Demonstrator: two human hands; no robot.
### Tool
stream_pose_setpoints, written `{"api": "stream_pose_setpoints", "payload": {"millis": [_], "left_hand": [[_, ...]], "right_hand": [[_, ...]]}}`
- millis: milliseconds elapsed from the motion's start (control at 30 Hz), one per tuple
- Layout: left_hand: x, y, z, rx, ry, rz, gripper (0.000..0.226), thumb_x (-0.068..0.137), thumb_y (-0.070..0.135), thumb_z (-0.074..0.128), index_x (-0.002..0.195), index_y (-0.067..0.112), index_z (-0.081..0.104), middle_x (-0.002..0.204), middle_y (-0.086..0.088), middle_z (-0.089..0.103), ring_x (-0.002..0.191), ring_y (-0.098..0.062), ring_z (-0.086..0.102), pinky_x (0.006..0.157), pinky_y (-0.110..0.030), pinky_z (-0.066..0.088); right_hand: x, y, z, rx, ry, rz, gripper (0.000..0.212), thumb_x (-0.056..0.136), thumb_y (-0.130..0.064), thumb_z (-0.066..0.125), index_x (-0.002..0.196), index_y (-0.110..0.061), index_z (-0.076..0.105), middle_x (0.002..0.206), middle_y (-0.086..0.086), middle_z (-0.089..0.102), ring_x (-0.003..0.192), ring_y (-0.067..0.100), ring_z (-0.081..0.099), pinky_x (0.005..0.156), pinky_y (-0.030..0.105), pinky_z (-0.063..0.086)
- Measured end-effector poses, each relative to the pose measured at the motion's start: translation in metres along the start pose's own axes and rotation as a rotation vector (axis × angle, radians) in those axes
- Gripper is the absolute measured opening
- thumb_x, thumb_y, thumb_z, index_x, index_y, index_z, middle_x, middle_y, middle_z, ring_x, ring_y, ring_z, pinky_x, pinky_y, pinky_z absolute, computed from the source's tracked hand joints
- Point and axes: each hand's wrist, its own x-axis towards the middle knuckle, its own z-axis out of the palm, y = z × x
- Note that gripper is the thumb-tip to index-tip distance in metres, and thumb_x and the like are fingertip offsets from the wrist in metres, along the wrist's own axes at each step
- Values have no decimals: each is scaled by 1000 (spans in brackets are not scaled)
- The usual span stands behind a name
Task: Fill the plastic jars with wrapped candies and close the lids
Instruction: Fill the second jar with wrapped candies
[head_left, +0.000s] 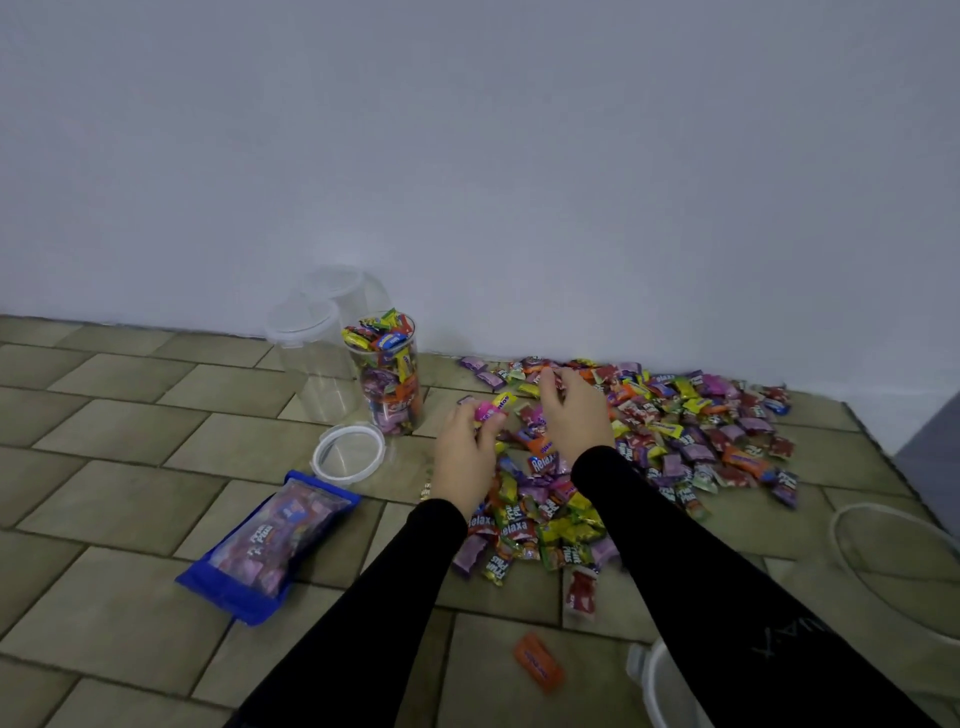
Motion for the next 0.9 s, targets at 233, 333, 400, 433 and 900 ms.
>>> {"api": "stream_pose_setpoints", "payload": {"millis": [233, 333, 400, 433, 900], "left_hand": [[-21, 24, 5, -115, -32, -63, 36, 101, 32, 47, 128, 10, 52, 108, 4, 58, 100, -9, 50, 74, -15, 32], [-29, 30, 8, -131, -32, -78, 39, 101, 33, 47, 131, 8, 50, 111, 4, 56, 98, -5, 45, 73, -15, 30], [-32, 34, 9, -127, -26, -85, 36, 101, 35, 46, 125, 9, 53, 105, 8, 55, 96, -8, 49, 73, -20, 32], [-34, 36, 10, -132, -17, -77, 35, 100, 36, 46, 121, 10, 55, 104, 8, 58, 95, -12, 53, 73, -24, 34], [-52, 141, 40, -457, 108, 87, 31, 104, 28, 40, 125, 12, 55, 103, 3, 61, 89, -6, 55, 66, -2, 39]], "right_hand": [[-20, -5, -22, 305, 53, 134, 41, 103, -41, 33, 108, -10, 59, 101, 12, 61, 91, 22, 57, 80, 36, 43], [-29, -6, -30, 349, 72, 153, 42, 103, -39, 33, 117, -8, 58, 112, 11, 62, 104, 22, 57, 87, 35, 43], [-31, -8, -34, 369, 103, 139, 36, 103, -40, 33, 98, -14, 57, 83, 0, 58, 77, 10, 55, 71, 29, 39], [-31, -10, -36, 392, 122, 139, 34, 103, -40, 33, 88, -17, 53, 72, -6, 50, 66, 6, 48, 66, 25, 35], [-37, -59, -151, 537, 383, -27, 37, 104, -35, 33, 93, -13, 61, 76, -14, 55, 64, -7, 50, 59, 8, 36]]}}
